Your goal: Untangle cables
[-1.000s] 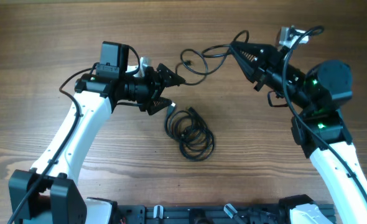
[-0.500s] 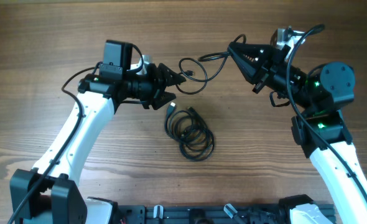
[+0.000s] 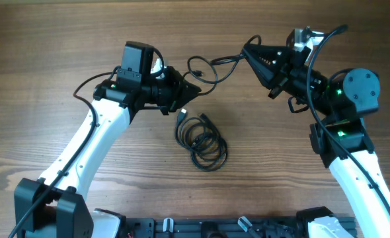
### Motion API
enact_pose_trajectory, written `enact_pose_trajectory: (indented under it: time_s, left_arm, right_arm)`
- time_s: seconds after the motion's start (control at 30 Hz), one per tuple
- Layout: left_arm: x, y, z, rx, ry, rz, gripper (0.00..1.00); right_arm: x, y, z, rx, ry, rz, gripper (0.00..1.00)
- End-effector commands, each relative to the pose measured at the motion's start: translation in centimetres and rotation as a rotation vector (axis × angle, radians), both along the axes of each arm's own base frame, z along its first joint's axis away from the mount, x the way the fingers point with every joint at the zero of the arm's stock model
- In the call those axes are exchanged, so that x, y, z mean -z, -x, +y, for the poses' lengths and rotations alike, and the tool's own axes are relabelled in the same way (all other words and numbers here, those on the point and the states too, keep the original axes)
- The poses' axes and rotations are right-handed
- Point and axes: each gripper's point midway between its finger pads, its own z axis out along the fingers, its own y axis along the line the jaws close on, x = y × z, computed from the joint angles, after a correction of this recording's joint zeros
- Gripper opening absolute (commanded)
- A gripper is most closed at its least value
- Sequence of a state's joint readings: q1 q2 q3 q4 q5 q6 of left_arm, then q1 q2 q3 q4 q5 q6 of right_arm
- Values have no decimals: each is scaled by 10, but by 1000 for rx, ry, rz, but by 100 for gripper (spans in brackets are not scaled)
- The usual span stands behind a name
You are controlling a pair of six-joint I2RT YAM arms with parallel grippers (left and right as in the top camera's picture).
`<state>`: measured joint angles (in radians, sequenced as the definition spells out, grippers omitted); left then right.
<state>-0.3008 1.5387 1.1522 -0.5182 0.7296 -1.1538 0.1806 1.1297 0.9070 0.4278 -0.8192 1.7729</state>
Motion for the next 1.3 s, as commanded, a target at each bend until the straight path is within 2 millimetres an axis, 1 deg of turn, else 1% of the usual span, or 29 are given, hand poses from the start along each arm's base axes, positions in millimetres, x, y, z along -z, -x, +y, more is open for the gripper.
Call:
enact_pose_trajectory:
  time_s: [0.0, 0.03, 0.13, 0.2, 0.27, 0.3, 0.4, 0.5, 0.53, 0.57, 0.63, 0.67, 0.7, 0.77, 0.83, 0.87, 0.93, 1.0, 1.1, 1.17, 1.2, 1.27]
  left_arm:
    - [-9, -5, 4, -25, -15, -35, 4]
    - [-7, -6, 7, -38, -32, -36, 4]
    - [7, -10, 25, -105, -116, -9, 4]
    - [14, -14, 40, -122, -170, -22, 4]
    - [19, -18, 56, -116, -223, -59, 4]
    - [19, -20, 62, -111, -239, -76, 4]
    - [23, -22, 81, -85, -282, -117, 4]
    - [29, -26, 104, -99, -346, -131, 4]
    - [33, -26, 115, -125, -382, -117, 4]
    - [37, -27, 127, -155, -422, -101, 4]
    - [45, -27, 150, -211, -511, -75, 4]
    - [49, -26, 162, -239, -564, -57, 4]
    - [52, -23, 171, -256, -602, -42, 4]
    - [56, -20, 183, -277, -668, -23, 4]
    - [59, -17, 196, -301, -740, -9, 4]
    - [60, -16, 203, -317, -780, -5, 4]
    - [60, -16, 211, -335, -825, -5, 4]
    - [59, -18, 211, -339, -820, -12, 4]
    - [55, -27, 200, -333, -759, -47, 4]
    - [51, -35, 197, -338, -734, -83, 4]
    - [49, -39, 200, -353, -747, -100, 4]
    - [46, -44, 217, -405, -799, -113, 4]
  right_arm:
    - [-8, 5, 3, -23, 12, -44, 4]
    - [-7, 6, 4, -26, 22, -53, 4]
    - [0, 6, 5, -33, 39, -35, 4]
    - [3, 4, 4, -17, 88, -96, 4]
    - [14, -3, -3, 32, 176, -157, 4]
    - [24, -9, -9, 64, 221, -156, 4]
    - [72, -33, -42, 210, 422, -98, 4]
    - [117, -45, -74, 300, 628, -41, 4]
    - [129, -46, -83, 315, 689, -25, 4]
    - [137, -47, -90, 322, 722, -14, 4]
    - [146, -48, -103, 342, 736, 33, 4]
    - [148, -50, -112, 365, 731, 55, 4]
    - [148, -51, -118, 381, 726, 65, 4]
    - [148, -53, -128, 408, 729, 75, 4]
    - [152, -56, -142, 441, 836, 20, 4]
    - [157, -56, -148, 453, 909, 5, 4]
    - [170, -53, -163, 482, 1015, 35, 4]
    - [186, -49, -179, 515, 1114, 94, 4]
    - [203, -52, -187, 469, 1239, 73, 4]
    - [221, -55, -193, 437, 1317, 89, 4]
    - [230, -55, -201, 445, 1358, 123, 4]
    - [252, -53, -223, 480, 1456, 232, 4]
